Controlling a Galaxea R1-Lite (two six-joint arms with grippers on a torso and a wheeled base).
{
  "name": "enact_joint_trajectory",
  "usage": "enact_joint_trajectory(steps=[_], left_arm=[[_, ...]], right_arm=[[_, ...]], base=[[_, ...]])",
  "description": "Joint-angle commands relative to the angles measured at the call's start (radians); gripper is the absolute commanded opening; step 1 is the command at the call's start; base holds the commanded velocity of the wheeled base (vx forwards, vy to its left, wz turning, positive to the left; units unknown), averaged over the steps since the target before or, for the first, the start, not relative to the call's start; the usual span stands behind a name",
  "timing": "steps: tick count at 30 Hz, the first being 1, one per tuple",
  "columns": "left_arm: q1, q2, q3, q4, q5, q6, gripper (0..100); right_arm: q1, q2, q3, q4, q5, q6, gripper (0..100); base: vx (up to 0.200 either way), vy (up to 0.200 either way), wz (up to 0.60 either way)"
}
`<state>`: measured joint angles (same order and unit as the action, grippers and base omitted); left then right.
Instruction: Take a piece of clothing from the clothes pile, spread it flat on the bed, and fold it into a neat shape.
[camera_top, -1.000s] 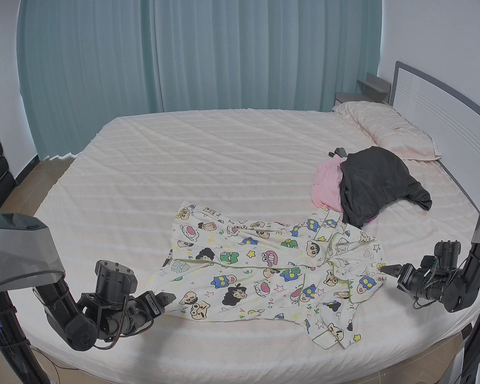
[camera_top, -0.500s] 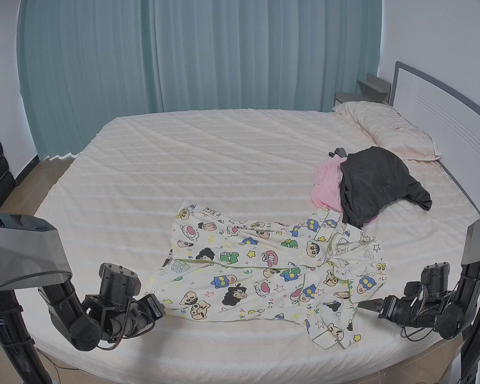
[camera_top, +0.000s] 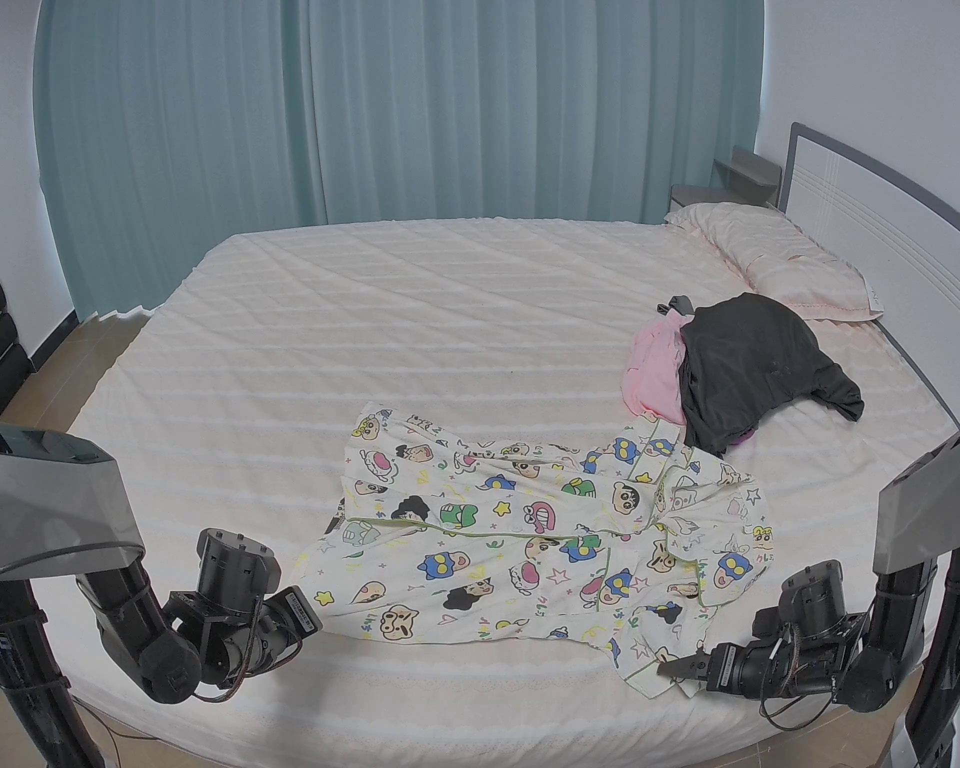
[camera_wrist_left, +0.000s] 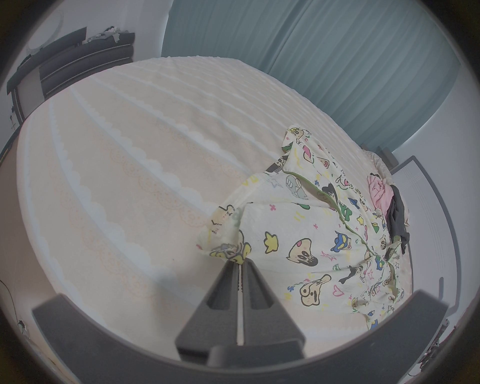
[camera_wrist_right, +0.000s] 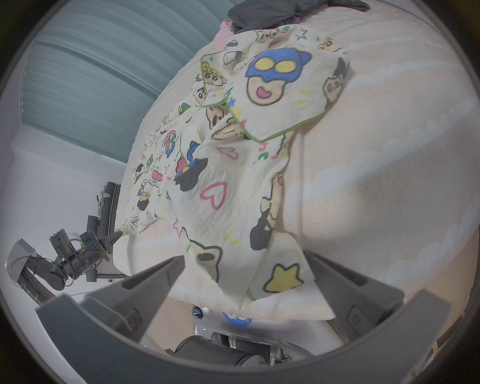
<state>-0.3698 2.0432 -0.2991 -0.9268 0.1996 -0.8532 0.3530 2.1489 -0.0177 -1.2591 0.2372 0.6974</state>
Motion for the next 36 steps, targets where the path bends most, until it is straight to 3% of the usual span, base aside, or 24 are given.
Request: enact_joint_trajectory(steps=[1,6,8,13,19,23,26,36], left_arm=[[0.000,-0.005,0.012,-0.003,0.008,0.005,0],[0.000,-0.011,0.021,-0.003,0.008,0.011,0],[0.003,-0.037,0.034,-0.003,0.009,0.016,0],[0.003,-0.104,0.040,0.005,0.008,0.019,0],[0.003,-0.156,0.106,0.003,0.009,0.068,0],[0.009,-0.169,0.129,0.003,0.009,0.092,0],[0.038,-0.195,0.127,0.008,0.009,0.114,0],[0.045,-0.201,0.153,0.013,0.006,0.155,0]], right_arm=[[0.043,0.042,0.013,-0.014,-0.015,0.002,0],[0.060,0.028,0.016,-0.039,-0.044,0.016,0],[0.055,-0.018,0.016,-0.029,-0.095,0.020,0],[0.054,-0.118,0.016,0.041,-0.108,0.024,0],[0.052,-0.300,0.018,0.276,-0.108,0.016,0],[0.040,-0.359,0.018,0.328,-0.116,0.001,0],[-0.019,-0.431,0.016,0.392,-0.122,-0.055,0],[-0.025,-0.612,-0.013,0.721,-0.121,-0.116,0]], base=[[0.000,0.000,0.00],[0.000,0.000,0.00],[0.000,0.000,0.00],[0.000,0.000,0.00],[0.000,0.000,0.00],[0.000,0.000,0.00],[0.000,0.000,0.00],[0.000,0.000,0.00]])
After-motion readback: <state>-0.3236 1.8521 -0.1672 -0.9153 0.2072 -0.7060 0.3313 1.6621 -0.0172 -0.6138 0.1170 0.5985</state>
